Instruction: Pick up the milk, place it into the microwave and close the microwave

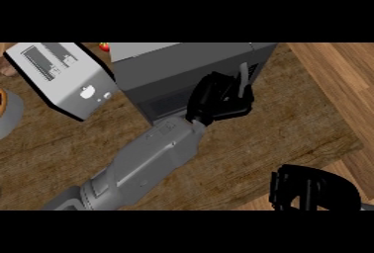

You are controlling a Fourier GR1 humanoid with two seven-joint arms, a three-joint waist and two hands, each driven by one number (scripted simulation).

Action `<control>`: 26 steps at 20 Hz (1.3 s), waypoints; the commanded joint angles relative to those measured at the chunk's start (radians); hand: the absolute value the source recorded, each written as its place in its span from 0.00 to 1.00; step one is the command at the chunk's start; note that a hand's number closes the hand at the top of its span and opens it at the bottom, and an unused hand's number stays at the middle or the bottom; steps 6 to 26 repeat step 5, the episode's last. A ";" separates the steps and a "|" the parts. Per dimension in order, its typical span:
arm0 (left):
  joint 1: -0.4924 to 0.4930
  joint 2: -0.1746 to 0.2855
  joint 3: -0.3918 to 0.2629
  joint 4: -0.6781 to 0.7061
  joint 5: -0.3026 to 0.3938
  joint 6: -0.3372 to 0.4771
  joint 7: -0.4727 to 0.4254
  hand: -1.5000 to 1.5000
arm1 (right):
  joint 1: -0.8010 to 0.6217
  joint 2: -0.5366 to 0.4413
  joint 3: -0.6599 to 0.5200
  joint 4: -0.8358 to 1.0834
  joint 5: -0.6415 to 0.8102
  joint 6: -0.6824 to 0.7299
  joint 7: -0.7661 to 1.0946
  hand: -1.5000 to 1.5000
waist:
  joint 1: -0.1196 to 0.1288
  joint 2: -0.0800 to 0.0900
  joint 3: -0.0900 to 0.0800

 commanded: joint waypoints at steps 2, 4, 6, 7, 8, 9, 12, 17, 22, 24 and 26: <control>0.089 0.032 0.086 0.137 0.071 -0.038 -0.023 1.00 | 0.052 0.024 0.033 -0.064 0.030 -0.045 0.007 1.00 | 0.037 0.008 -0.008; 0.100 0.030 0.078 0.150 0.078 -0.060 -0.035 1.00 | 0.063 0.029 0.039 -0.086 0.043 -0.058 0.008 1.00 | 0.043 0.010 -0.008; 0.098 0.046 0.073 0.158 0.078 -0.074 -0.034 1.00 | 0.072 0.028 0.040 -0.098 0.052 -0.063 0.006 1.00 | 0.042 0.009 -0.007; 0.098 0.046 0.073 0.158 0.078 -0.074 -0.034 1.00 | 0.072 0.028 0.040 -0.098 0.052 -0.063 0.006 1.00 | 0.042 0.009 -0.007; 0.098 0.046 0.073 0.158 0.078 -0.074 -0.034 1.00 | 0.072 0.028 0.040 -0.098 0.052 -0.063 0.006 1.00 | 0.042 0.009 -0.007; 0.098 0.046 0.073 0.158 0.078 -0.074 -0.034 1.00 | 0.072 0.028 0.040 -0.098 0.052 -0.063 0.006 1.00 | 0.042 0.009 -0.007; 0.098 0.046 0.073 0.158 0.078 -0.074 -0.034 1.00 | 0.072 0.028 0.040 -0.098 0.052 -0.063 0.006 1.00 | 0.042 0.009 -0.007; 0.098 0.046 0.073 0.158 0.078 -0.074 -0.034 1.00 | 0.072 0.028 0.040 -0.098 0.052 -0.063 0.006 1.00 | 0.042 0.009 -0.007; 0.098 0.046 0.073 0.158 0.078 -0.074 -0.034 1.00 | 0.072 0.028 0.040 -0.098 0.052 -0.063 0.006 1.00 | 0.042 0.009 -0.007; 0.098 0.046 0.073 0.158 0.078 -0.074 -0.034 1.00 | 0.072 0.028 0.040 -0.098 0.052 -0.063 0.006 1.00 | 0.042 0.009 -0.007; 0.098 0.046 0.073 0.158 0.078 -0.074 -0.034 1.00 | 0.072 0.028 0.040 -0.098 0.052 -0.063 0.006 1.00 | 0.042 0.009 -0.007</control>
